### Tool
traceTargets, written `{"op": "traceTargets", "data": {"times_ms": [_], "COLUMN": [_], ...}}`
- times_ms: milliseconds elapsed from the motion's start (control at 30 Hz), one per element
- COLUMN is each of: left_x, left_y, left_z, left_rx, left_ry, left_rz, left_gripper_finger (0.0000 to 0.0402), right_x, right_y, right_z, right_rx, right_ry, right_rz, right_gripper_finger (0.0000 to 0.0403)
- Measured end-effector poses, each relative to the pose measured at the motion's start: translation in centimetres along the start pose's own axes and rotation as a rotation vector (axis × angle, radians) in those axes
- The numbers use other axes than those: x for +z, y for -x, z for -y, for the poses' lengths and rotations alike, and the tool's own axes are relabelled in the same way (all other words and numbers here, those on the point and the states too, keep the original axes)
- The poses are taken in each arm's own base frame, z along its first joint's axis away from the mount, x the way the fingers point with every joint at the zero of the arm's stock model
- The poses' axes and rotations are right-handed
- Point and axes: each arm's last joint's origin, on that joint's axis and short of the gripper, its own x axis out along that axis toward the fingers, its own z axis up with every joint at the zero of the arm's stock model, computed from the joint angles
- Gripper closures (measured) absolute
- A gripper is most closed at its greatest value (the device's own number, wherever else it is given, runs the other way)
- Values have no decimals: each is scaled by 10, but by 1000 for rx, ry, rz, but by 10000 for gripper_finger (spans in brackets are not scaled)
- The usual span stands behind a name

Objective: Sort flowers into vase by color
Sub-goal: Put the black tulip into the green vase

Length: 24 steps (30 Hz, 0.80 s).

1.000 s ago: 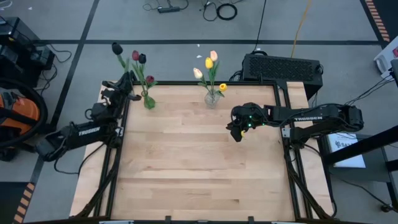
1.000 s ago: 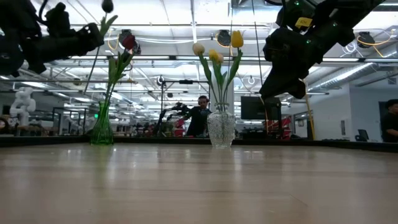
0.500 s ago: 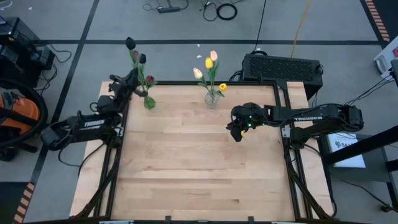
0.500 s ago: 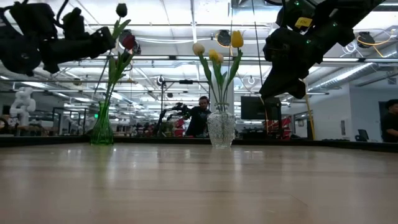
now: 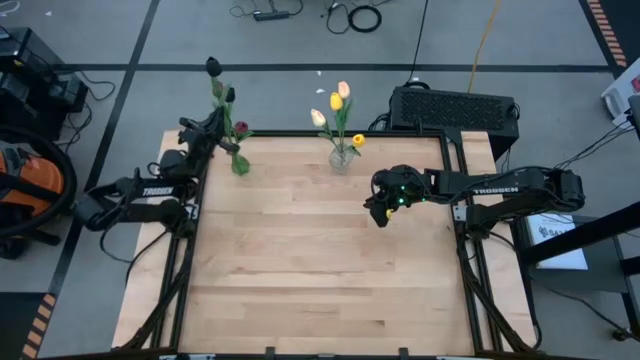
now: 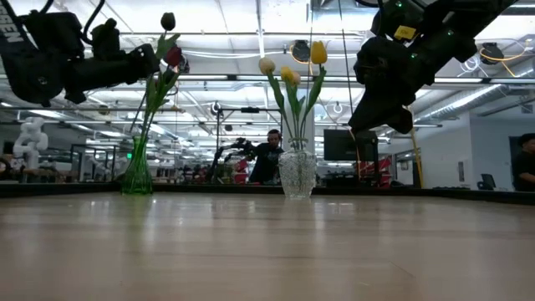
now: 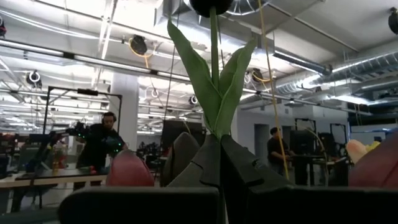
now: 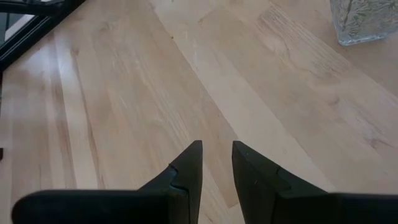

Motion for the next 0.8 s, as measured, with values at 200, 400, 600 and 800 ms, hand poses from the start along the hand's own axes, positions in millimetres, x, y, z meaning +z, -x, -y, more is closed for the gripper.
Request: {"op": "traceTargets", "data": {"times_ms": [200, 400, 600, 800], "left_x": [-4, -10, -16, -16], "left_y": [-9, -17, -17, -17], "left_z": [1, 1, -6, -6], "left_rx": [-1, 0, 4, -38], "left_ry": [-1, -11, -26, -28], "left_rz": [-10, -34, -59, -57], "left_gripper_finger": [402, 402, 402, 402], "right_x": [0, 0, 0, 0], "right_y": [0, 0, 0, 0], "right_z": [0, 0, 0, 0], "right_rx": [0, 0, 0, 0], "right_ry": [-3, -10, -29, -29], "right_rz": [0, 0, -1, -1], "right_gripper_finger": [323, 323, 323, 323]}}
